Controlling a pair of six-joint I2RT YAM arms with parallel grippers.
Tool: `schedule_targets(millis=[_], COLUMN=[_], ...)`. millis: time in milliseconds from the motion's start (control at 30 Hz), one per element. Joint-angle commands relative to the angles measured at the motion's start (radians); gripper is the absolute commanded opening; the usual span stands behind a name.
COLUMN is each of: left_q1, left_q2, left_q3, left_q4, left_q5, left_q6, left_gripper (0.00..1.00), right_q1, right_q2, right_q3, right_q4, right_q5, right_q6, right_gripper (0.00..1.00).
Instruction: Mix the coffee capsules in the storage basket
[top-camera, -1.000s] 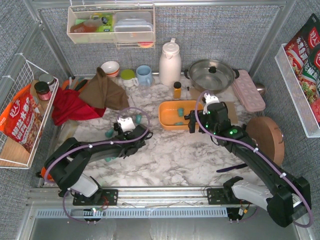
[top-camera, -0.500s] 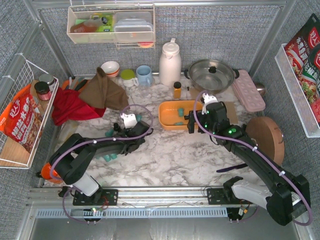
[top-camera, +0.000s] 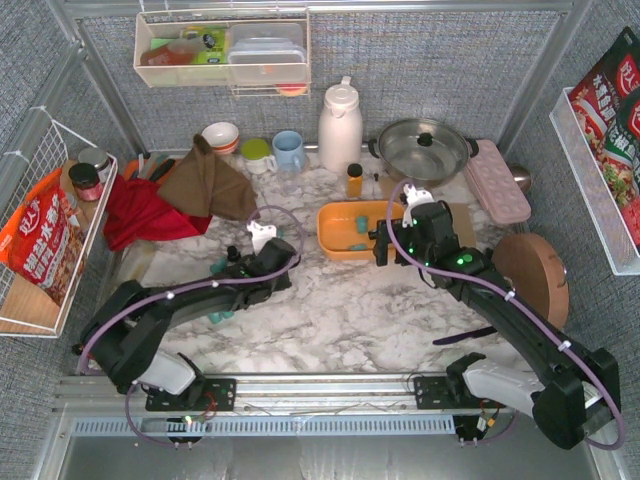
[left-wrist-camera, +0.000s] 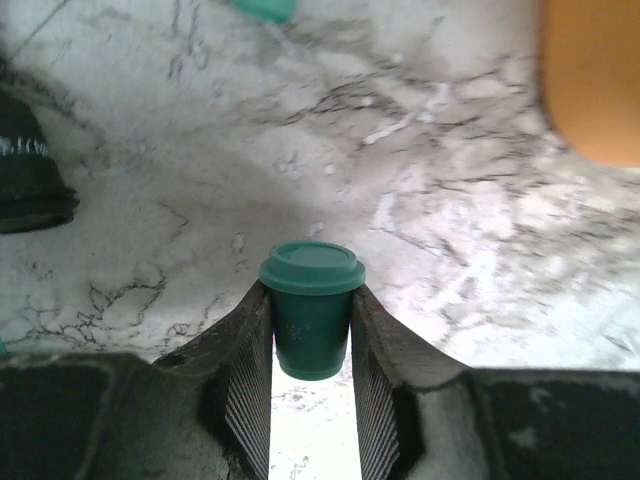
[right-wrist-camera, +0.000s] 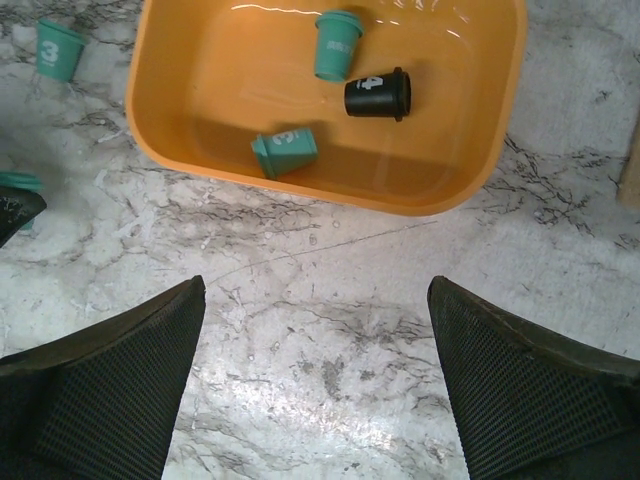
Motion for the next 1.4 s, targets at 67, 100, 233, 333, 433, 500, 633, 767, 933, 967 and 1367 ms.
schedule_targets(millis=[67,100,233,333,433,500,633,767,933,967,1367], left_q1=[0.001,0.001,0.001,0.001,0.001,0.001,-0.001,-0.006,-0.028,-0.032,-0.056], left_q2=[-0.144,-0.166,-0.238,-0.262,-0.261,-0.250,-0.235,-0.235,-0.238,-0.238,-0.256], left_q3=[-0.065,-0.080,-0.154,-0.217,-0.251,-0.259,-0.303,-0.350,-0.359,-0.358,-0.350], left_q4=[0.195,0.229,0.438,0.639,0.789,0.857,1.013,1.172,1.195,1.195,1.195], left_q5=[0.160,0.182,0.289,0.399,0.492,0.556,0.697,0.764,0.797,0.797,0.783], left_q6=[0.212,0.239,0.366,0.477,0.570,0.624,0.703,0.745,0.813,0.820,0.861], left_gripper=[0.28,0.28,0.29,0.30,0.31,0.31,0.31,0.31,0.30,0.30,0.30], right_q1=[0.024,0.032,0.062,0.086,0.115,0.134,0.167,0.196,0.227,0.234,0.291], right_q2=[-0.016,-0.021,-0.036,-0.036,-0.034,-0.031,-0.015,0.008,0.052,0.063,0.145], right_q3=[0.042,0.047,0.072,0.093,0.112,0.120,0.133,0.139,0.193,0.200,0.240], right_q4=[-0.040,-0.050,-0.085,-0.102,-0.101,-0.084,-0.037,-0.006,0.020,0.020,0.010], right_q5=[-0.047,-0.052,-0.091,-0.148,-0.192,-0.220,-0.289,-0.326,-0.350,-0.350,-0.331], right_q6=[0.011,0.011,0.030,0.054,0.077,0.097,0.149,0.186,0.212,0.214,0.212], right_gripper=[0.98,0.98,0.97,0.97,0.95,0.92,0.86,0.83,0.78,0.77,0.65])
